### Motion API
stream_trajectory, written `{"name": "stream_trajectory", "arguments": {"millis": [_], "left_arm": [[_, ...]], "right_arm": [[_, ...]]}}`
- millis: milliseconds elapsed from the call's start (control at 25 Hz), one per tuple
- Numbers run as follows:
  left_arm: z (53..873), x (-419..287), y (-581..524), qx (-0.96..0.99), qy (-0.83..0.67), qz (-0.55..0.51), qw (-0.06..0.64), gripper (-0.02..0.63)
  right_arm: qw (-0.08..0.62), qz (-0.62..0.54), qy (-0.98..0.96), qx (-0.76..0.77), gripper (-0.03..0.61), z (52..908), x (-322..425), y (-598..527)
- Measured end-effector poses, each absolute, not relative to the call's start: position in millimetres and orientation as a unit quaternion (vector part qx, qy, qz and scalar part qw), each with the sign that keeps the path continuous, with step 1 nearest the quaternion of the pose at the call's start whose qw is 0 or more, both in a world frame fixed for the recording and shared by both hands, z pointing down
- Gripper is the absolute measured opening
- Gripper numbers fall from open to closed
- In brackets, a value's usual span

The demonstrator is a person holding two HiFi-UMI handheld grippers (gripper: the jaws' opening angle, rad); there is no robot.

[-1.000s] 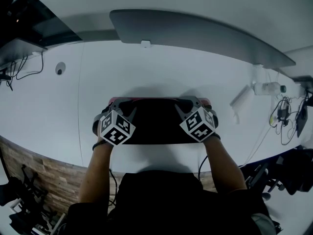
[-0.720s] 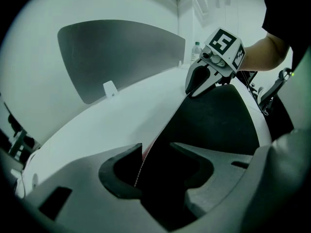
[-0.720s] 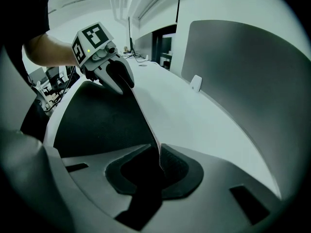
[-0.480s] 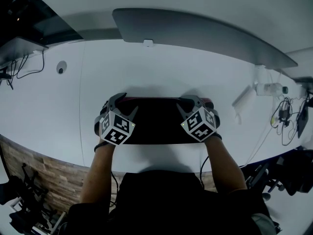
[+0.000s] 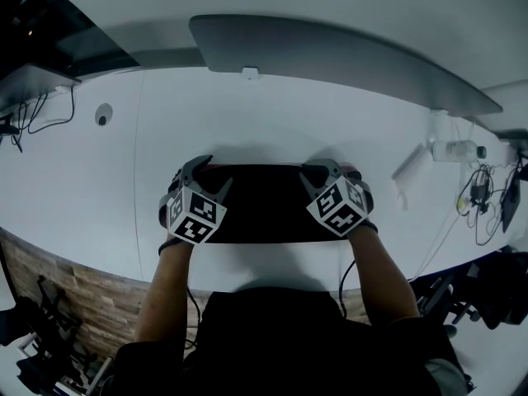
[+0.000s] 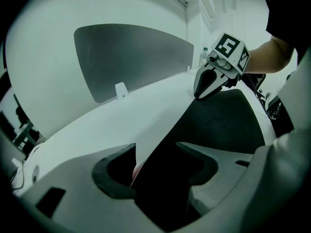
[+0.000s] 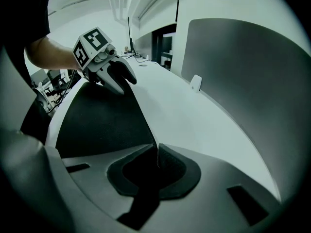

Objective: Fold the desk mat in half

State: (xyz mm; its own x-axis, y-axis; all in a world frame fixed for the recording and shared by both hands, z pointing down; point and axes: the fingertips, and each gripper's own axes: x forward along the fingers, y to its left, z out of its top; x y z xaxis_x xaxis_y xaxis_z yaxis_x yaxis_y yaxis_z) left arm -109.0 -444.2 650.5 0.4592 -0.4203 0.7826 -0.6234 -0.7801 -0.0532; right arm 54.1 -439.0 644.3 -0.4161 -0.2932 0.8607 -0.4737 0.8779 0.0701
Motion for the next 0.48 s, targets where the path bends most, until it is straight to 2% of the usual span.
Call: {"name": "stream_trajectory", "arguments": {"millis": [200,360,480], "left_arm": [[651,-108,-446,0.848,-0.306,0.413,0.129,0.252],[652,-118,-454,0.843,-0.327,0.401,0.148,0.338],[646,-129,-459,0.836,-0.346,0.402,0.139,0.345]], "right_arm": [[0.491,0.110,-0.835,0.224,0.031,645,58,-436],[0.487,0.105,-0.835,0.234,0.052,647,59,-438],[0.482,0.113,-0.833,0.246,0.068,646,60,-440]]}}
